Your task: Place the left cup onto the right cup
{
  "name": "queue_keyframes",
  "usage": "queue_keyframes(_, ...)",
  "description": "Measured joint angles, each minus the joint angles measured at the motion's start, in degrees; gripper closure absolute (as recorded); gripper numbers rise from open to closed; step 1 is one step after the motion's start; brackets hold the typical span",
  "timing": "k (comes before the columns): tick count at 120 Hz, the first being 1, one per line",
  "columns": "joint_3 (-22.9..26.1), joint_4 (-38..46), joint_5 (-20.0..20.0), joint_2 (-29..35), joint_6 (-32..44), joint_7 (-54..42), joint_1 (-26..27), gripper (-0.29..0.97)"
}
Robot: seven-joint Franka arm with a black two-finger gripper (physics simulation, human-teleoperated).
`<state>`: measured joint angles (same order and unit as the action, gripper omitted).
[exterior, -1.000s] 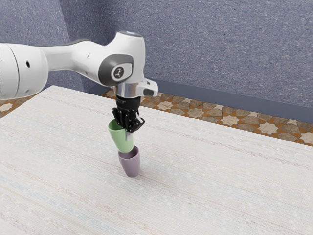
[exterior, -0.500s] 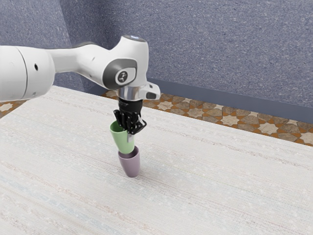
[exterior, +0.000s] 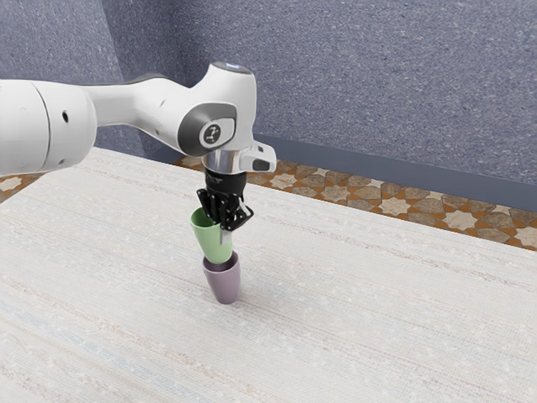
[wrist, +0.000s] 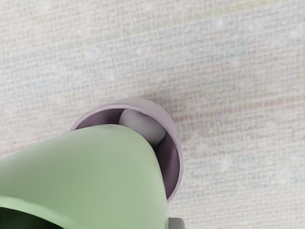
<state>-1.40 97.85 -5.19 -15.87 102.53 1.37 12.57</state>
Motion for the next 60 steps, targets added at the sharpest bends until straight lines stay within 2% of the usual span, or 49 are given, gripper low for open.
queue_keyframes(12, 0.0, 0.1, 0.2, -0.1, 0.1, 0.1, 0.0, 0.76)
queue_keyframes(25, 0.0, 0.1, 0.6, -0.2, 0.1, 0.1, 0.0, 0.66)
queue_keyframes(60, -0.1, 0.2, 1.3, -0.1, 0.1, 0.0, 0.0, 0.22)
